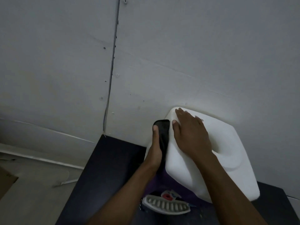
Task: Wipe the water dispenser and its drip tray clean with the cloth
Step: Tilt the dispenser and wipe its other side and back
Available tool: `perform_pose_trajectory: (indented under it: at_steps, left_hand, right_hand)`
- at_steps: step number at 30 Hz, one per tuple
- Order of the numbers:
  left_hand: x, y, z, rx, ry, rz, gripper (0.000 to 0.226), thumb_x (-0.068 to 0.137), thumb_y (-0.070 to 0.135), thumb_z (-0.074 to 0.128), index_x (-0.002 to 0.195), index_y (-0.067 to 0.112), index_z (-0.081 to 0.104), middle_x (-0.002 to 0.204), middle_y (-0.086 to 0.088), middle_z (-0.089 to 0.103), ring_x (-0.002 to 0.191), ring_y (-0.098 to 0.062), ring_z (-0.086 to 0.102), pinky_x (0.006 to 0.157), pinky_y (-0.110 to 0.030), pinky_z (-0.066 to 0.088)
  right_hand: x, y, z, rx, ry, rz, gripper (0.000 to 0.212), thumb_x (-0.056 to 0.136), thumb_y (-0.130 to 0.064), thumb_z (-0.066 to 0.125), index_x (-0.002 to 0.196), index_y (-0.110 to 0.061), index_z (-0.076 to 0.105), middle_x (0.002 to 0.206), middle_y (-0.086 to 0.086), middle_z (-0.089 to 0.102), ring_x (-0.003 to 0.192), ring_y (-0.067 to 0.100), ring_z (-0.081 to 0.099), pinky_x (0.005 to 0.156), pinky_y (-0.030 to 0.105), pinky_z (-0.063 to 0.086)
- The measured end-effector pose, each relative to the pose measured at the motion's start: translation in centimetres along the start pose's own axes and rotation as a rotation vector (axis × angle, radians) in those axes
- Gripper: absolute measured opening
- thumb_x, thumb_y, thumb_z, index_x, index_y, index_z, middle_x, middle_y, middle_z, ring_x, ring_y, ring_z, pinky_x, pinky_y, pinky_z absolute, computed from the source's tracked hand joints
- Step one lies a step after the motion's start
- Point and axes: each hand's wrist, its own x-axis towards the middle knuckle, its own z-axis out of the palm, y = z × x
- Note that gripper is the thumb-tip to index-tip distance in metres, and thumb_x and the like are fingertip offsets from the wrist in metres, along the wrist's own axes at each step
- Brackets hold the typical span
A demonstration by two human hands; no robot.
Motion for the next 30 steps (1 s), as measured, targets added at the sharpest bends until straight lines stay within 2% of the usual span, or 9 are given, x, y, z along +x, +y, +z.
perform_pose_trajectory:
  at_steps: [3,6,8,11,14,16,19,24,30]
  left_hand:
    - [1.6,-0.3,-0.2,0.144,-0.040,-0.023,0.087,0.067,0.092,0.052,0.134,0.036,0.063,0.119,0.006,0.073,0.107,-0.009,0.070,0.099,-0.032,0.054]
    - [3.4,0.1,0.1,0.153,-0.011,-0.069,0.073,0.083,0.083,0.048,0.133,0.031,0.063,0.108,0.008,0.074,0.090,-0.005,0.073,0.071,-0.018,0.058]
    - [4.8,0.7,0.2,0.157,0.035,-0.074,0.064,0.091,0.075,0.046,0.130,0.028,0.063,0.099,0.009,0.073,0.085,-0.004,0.072,0.064,-0.016,0.056]
    - [6.2,0.2,0.2,0.164,0.120,-0.032,0.055,0.095,0.066,0.050,0.129,0.025,0.064,0.105,0.002,0.074,0.094,-0.015,0.072,0.080,-0.031,0.061]
    - [6.3,-0.9,0.3,0.162,0.157,0.052,0.048,0.097,0.057,0.052,0.138,0.031,0.059,0.123,0.000,0.071,0.111,-0.020,0.068,0.100,-0.045,0.054]
    - [6.1,-1.0,0.4,0.107,0.101,0.072,0.049,0.099,0.052,0.052,0.142,0.029,0.057,0.130,-0.002,0.068,0.118,-0.021,0.065,0.106,-0.047,0.050]
    - [5.0,-0.5,0.6,-0.019,-0.023,0.060,0.054,0.091,0.061,0.049,0.134,0.031,0.063,0.127,-0.002,0.070,0.120,-0.021,0.064,0.109,-0.046,0.047]
    - [2.4,-1.6,0.0,0.018,-0.069,0.141,0.071,0.093,0.071,0.033,0.152,0.032,0.042,0.150,0.006,0.052,0.138,-0.008,0.048,0.121,-0.040,0.033]
    - [2.6,-1.2,-0.3,0.105,-0.089,0.188,0.047,0.108,0.043,0.035,0.154,0.034,0.038,0.156,0.010,0.044,0.143,-0.007,0.042,0.123,-0.040,0.031]
  right_hand:
    - [0.3,-0.4,0.5,-0.045,0.009,0.028,0.053,0.111,-0.034,0.029,0.162,-0.019,0.029,0.170,-0.003,0.025,0.157,0.012,0.020,0.128,0.034,0.007]
    - [0.4,-0.3,0.6,-0.074,0.012,0.025,0.053,0.110,-0.034,0.028,0.162,-0.021,0.028,0.170,-0.004,0.024,0.157,0.012,0.020,0.128,0.035,0.008]
    - [0.4,-0.4,0.6,-0.077,0.017,0.027,0.053,0.110,-0.034,0.028,0.162,-0.021,0.029,0.170,-0.005,0.024,0.157,0.011,0.021,0.128,0.034,0.007]
    - [0.3,-0.4,0.6,-0.081,0.024,0.034,0.053,0.110,-0.034,0.029,0.162,-0.023,0.030,0.169,-0.006,0.026,0.156,0.009,0.022,0.128,0.033,0.007]
    - [0.2,-0.5,0.5,-0.081,0.029,0.041,0.053,0.109,-0.034,0.031,0.161,-0.023,0.032,0.168,-0.007,0.028,0.156,0.009,0.024,0.128,0.032,0.007]
    - [0.1,-0.6,0.5,-0.063,0.033,0.049,0.053,0.109,-0.034,0.033,0.160,-0.023,0.034,0.168,-0.007,0.030,0.155,0.009,0.025,0.128,0.032,0.008]
    - [0.1,-0.7,0.4,-0.048,0.029,0.052,0.053,0.108,-0.034,0.034,0.160,-0.023,0.035,0.168,-0.007,0.030,0.155,0.008,0.025,0.128,0.032,0.007]
    - [0.3,-0.7,0.4,-0.098,-0.002,0.039,0.055,0.109,-0.035,0.028,0.163,-0.022,0.027,0.170,-0.007,0.022,0.157,0.008,0.019,0.129,0.034,0.006]
    - [0.3,-0.2,0.0,-0.181,-0.101,-0.033,0.061,0.110,-0.040,0.023,0.166,-0.021,0.008,0.174,-0.004,0.004,0.160,0.010,0.003,0.129,0.040,0.000]
